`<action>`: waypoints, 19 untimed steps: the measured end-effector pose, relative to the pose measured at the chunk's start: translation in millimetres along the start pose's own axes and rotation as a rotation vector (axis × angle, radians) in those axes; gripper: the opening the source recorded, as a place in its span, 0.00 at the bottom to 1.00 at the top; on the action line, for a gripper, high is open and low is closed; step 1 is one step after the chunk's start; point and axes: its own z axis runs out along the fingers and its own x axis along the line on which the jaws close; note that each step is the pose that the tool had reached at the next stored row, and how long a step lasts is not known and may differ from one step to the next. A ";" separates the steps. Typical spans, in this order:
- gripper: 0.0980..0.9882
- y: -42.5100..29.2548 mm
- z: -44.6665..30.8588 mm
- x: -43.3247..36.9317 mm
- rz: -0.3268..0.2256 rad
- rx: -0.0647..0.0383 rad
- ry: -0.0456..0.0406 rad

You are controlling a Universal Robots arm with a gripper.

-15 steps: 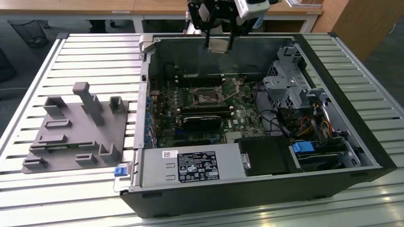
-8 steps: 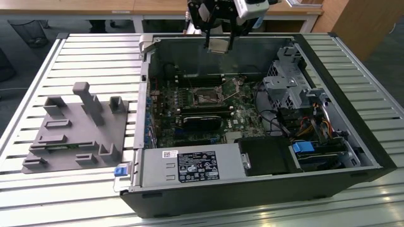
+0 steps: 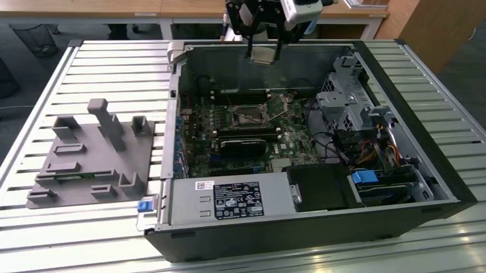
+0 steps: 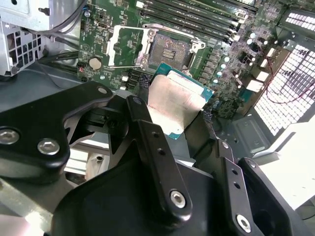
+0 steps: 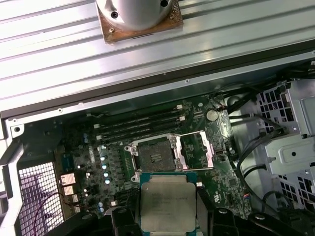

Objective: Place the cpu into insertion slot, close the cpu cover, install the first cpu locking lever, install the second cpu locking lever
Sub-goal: 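Place the cpu into insertion slot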

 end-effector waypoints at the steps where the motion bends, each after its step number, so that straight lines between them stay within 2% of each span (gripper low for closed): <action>1: 0.50 0.0 0.0 0.0 0.002 0.000 -0.0002; 19: 0.50 0.0 0.0 0.0 0.048 -0.001 -0.0043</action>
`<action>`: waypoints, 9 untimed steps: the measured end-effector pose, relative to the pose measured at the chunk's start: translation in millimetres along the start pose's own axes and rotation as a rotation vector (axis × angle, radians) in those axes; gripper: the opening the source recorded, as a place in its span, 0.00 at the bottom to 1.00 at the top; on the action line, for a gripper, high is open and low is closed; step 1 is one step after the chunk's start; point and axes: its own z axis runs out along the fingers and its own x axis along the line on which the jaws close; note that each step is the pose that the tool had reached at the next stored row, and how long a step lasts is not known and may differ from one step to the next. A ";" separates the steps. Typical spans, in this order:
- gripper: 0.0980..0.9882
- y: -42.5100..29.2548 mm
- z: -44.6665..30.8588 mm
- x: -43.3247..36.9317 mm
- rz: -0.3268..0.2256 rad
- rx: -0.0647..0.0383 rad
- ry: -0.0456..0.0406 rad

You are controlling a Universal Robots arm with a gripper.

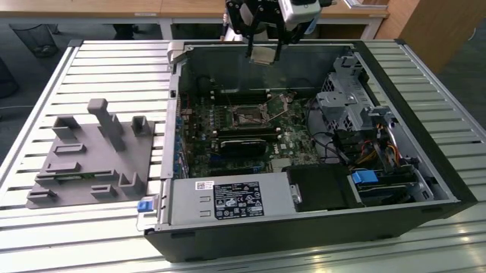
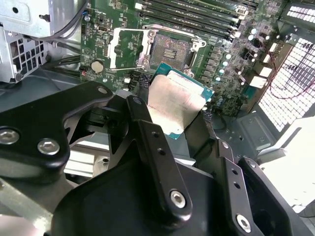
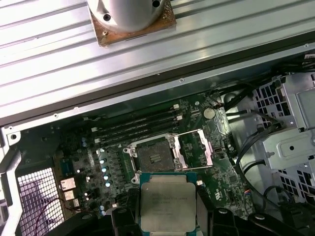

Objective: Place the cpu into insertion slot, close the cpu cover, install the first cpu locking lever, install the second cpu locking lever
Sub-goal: 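Place the cpu into insertion slot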

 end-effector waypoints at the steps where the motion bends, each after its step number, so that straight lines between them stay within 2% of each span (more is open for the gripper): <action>1: 0.50 0.0 0.0 0.0 0.002 0.000 -0.0002; 9: 0.50 0.0 0.0 0.0 0.022 0.000 -0.0021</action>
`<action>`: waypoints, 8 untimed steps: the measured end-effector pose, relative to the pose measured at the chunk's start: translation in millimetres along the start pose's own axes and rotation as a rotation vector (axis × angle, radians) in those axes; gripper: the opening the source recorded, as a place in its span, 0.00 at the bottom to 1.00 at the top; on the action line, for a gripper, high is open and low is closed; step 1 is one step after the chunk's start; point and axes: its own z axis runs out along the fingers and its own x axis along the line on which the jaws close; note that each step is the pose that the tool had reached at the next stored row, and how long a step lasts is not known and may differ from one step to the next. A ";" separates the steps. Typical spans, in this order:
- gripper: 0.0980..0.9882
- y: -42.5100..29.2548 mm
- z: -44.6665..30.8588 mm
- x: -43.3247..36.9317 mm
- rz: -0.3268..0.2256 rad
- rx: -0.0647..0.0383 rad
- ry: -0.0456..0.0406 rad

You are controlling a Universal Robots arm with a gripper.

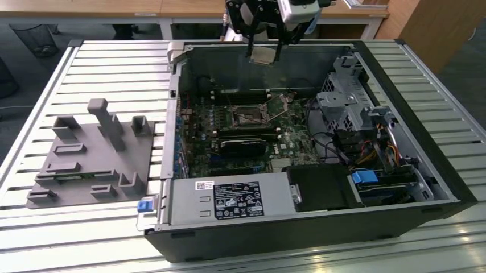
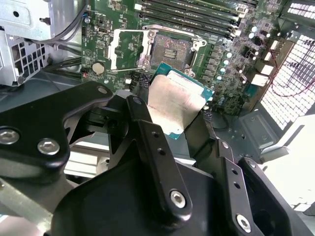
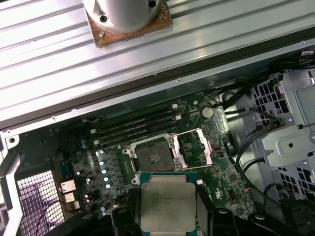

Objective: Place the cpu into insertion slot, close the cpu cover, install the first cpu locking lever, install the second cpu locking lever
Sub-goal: 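Place the cpu into insertion slot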

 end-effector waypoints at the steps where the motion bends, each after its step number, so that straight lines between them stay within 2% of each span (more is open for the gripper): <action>1: 0.50 0.0 0.0 0.0 0.003 0.000 -0.0002; 8: 0.50 0.0 0.0 0.0 0.022 0.000 -0.0020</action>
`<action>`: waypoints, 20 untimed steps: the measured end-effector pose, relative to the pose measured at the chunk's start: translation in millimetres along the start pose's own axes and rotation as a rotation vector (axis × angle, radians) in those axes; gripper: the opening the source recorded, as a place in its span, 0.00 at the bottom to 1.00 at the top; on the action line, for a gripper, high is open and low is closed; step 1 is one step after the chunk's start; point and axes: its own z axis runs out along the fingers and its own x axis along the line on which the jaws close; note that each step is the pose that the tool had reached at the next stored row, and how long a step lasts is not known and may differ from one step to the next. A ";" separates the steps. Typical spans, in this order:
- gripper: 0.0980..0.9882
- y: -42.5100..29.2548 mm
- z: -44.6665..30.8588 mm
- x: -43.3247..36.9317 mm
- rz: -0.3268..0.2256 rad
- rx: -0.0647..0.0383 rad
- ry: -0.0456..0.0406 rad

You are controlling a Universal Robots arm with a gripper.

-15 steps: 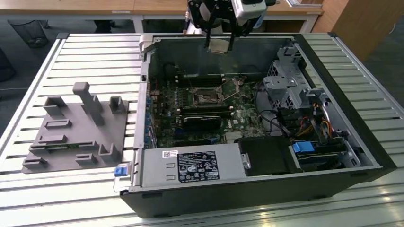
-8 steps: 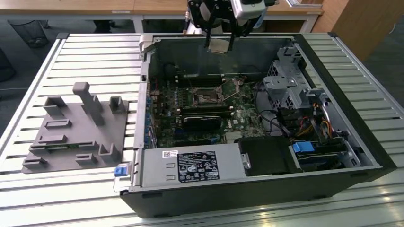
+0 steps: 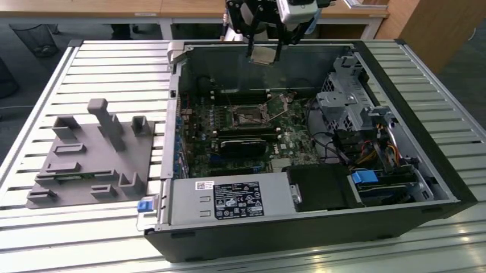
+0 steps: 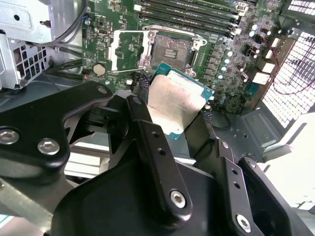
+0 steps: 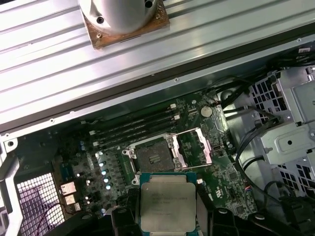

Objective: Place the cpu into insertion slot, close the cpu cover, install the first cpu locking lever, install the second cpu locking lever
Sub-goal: 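Place the cpu into insertion slot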

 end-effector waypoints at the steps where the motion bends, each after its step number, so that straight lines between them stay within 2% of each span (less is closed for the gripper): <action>1: 0.50 0.0 0.0 0.0 0.004 0.000 -0.0004; 7: 0.50 0.0 0.2 0.0 0.038 -0.001 -0.0034; 20: 0.50 -0.1 0.9 0.0 0.155 -0.003 -0.0139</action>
